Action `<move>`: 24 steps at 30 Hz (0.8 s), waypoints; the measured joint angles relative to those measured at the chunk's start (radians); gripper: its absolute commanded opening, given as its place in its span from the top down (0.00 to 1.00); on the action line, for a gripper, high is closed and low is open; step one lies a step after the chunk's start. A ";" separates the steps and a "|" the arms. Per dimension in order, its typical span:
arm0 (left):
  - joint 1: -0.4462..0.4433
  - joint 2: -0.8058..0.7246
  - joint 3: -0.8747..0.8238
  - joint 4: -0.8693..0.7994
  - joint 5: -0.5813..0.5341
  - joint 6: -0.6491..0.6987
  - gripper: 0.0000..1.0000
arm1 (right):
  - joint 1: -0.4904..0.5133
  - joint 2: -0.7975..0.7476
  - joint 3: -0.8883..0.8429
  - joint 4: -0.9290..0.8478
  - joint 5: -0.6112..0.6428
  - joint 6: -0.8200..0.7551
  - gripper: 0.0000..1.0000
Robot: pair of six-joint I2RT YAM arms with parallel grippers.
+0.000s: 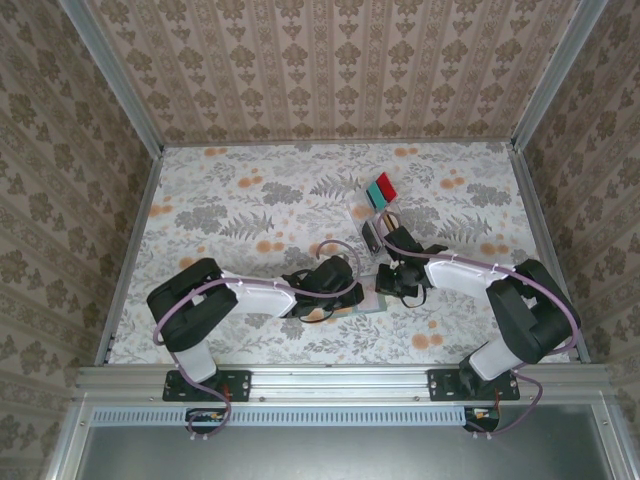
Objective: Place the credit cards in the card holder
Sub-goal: Insert the credit card into the card slot.
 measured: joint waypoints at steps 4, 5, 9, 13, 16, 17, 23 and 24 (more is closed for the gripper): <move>-0.002 -0.024 -0.005 -0.019 -0.012 -0.002 0.68 | 0.004 -0.021 0.000 -0.034 0.006 -0.015 0.72; -0.002 -0.038 -0.013 -0.021 -0.017 -0.002 0.66 | 0.004 -0.034 0.002 -0.054 0.012 -0.024 0.70; -0.002 -0.079 -0.029 -0.028 -0.028 0.001 0.61 | -0.002 -0.080 0.048 -0.129 0.038 -0.056 0.63; 0.000 -0.107 -0.029 -0.043 -0.032 0.008 0.61 | -0.006 -0.101 0.139 -0.186 0.075 -0.107 0.62; 0.000 -0.130 -0.029 -0.057 -0.043 0.011 0.60 | -0.006 -0.098 0.219 -0.229 0.120 -0.163 0.62; 0.000 -0.140 -0.031 -0.064 -0.050 0.014 0.58 | -0.006 -0.090 0.251 -0.246 0.138 -0.185 0.62; 0.001 -0.251 -0.055 -0.114 -0.116 0.034 0.49 | 0.005 0.051 0.465 -0.316 0.264 -0.297 0.63; 0.002 -0.272 -0.060 -0.124 -0.126 0.037 0.48 | 0.010 0.077 0.490 -0.323 0.279 -0.313 0.64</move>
